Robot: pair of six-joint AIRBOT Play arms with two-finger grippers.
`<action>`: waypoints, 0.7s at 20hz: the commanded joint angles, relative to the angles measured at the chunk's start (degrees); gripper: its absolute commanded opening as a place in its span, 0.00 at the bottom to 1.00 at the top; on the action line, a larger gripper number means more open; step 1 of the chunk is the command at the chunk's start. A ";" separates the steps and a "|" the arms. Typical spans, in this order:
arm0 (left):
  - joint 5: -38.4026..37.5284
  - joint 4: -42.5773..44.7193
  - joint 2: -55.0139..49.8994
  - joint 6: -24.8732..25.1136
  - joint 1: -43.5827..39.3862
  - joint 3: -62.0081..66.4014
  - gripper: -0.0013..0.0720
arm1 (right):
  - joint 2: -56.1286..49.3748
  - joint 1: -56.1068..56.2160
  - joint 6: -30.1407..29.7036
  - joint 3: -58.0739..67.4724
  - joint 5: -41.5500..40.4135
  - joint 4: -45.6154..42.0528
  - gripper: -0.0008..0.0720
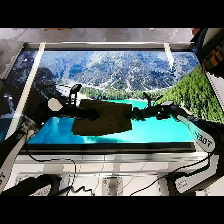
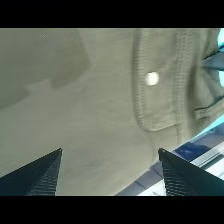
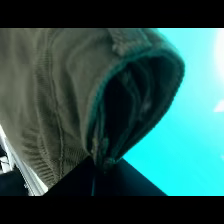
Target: Fold the clothes and pants, and hang the long-sleeved shirts on hangers.
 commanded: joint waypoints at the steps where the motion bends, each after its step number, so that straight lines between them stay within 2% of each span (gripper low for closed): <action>1: 0.04 0.55 0.00 1.18 0.17 0.09 0.97 | 0.00 2.60 -0.63 1.20 -2.80 4.31 0.06; 4: -0.07 4.90 0.44 1.18 1.70 2.10 0.97 | 1.42 0.50 -0.50 5.27 -2.40 3.82 0.06; 8: -0.20 9.44 4.85 1.18 4.22 9.07 0.97 | 9.79 -6.29 0.26 8.20 -2.62 3.67 0.06; 12: 0.26 10.58 11.23 1.18 4.87 13.75 0.97 | 20.83 -16.17 4.52 9.49 -3.37 1.99 0.06; 14: 1.07 10.56 14.60 1.18 4.87 13.88 0.97 | 26.32 -22.34 7.78 10.16 -5.07 -2.56 0.06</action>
